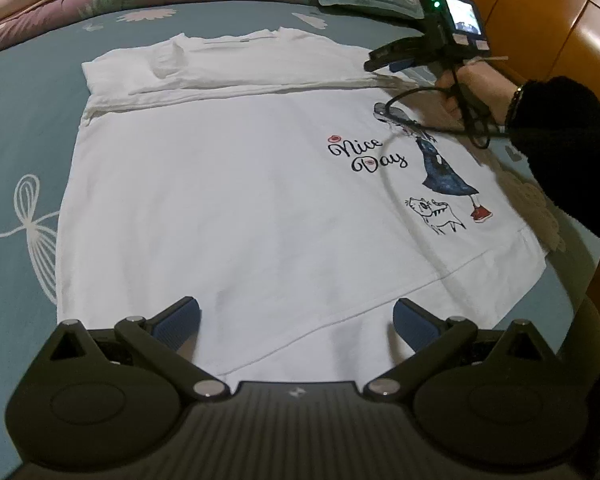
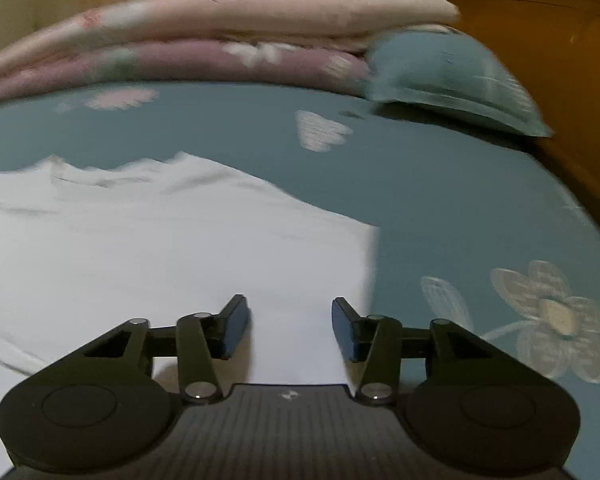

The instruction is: Fold clothes

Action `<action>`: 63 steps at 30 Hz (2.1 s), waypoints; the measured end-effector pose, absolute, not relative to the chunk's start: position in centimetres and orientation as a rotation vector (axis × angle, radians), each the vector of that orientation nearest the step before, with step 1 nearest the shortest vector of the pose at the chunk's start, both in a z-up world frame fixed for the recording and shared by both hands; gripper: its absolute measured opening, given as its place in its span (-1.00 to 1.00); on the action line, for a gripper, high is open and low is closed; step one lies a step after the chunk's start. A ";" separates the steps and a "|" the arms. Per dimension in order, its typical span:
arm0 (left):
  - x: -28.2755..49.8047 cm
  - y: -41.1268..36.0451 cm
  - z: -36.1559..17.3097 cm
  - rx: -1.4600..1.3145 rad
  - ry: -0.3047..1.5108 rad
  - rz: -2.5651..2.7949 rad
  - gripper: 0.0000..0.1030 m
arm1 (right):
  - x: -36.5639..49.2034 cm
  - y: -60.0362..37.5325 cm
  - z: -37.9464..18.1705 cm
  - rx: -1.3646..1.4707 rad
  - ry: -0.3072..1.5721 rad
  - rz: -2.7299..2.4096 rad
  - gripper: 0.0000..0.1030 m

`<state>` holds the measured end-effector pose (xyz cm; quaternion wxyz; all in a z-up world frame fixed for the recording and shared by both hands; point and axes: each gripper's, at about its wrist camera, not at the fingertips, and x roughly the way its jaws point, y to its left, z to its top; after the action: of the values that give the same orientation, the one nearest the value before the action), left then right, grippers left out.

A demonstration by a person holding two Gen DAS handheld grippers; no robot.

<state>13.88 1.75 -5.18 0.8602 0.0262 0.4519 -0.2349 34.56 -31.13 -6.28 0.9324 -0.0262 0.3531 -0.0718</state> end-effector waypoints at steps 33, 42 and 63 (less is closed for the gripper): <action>42.4 5.8 -6.7 -0.265 0.861 -0.483 0.98 | 34.3 -34.8 -7.1 -0.086 0.744 -0.089 0.01; 43.7 3.7 -4.4 -0.294 0.858 -0.572 0.98 | 34.1 -34.9 -7.2 -0.064 0.729 -0.094 0.01; 40.7 3.9 -6.3 -0.173 0.909 -0.447 0.99 | 31.9 -30.7 -5.8 -0.112 0.722 0.037 0.02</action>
<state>40.69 3.88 -6.33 0.8709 -0.0827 0.4349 -0.2136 31.85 -30.74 -5.78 0.9338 -0.0548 0.3531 0.0182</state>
